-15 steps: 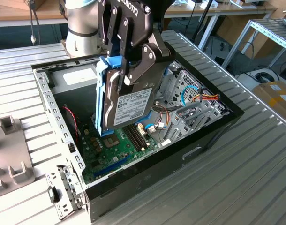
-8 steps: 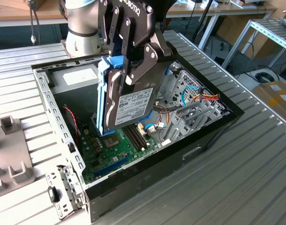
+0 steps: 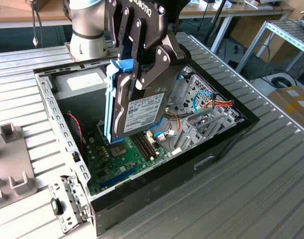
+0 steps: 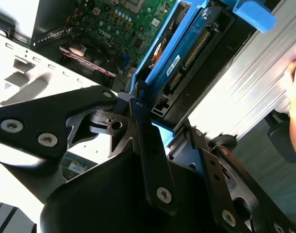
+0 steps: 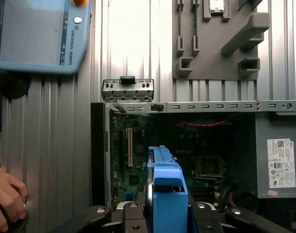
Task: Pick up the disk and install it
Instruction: 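Pick up the disk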
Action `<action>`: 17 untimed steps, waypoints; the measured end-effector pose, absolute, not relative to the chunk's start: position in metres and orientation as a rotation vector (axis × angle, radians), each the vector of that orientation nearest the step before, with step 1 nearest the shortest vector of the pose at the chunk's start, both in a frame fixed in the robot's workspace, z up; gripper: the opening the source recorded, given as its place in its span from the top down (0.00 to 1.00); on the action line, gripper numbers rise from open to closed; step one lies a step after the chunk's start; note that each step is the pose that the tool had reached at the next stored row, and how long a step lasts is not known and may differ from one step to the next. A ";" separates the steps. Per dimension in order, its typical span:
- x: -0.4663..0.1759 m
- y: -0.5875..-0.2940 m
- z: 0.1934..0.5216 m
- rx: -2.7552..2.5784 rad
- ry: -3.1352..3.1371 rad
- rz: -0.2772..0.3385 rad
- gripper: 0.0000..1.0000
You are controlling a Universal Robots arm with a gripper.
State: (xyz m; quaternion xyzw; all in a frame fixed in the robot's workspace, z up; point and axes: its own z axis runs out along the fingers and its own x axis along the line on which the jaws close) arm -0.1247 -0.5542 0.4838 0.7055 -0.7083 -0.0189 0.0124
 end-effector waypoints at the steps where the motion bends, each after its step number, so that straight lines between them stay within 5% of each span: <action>1: -0.124 -0.554 0.484 2.199 -2.208 -0.059 0.63; 17: -0.119 -0.554 0.484 2.198 -2.207 -0.057 0.63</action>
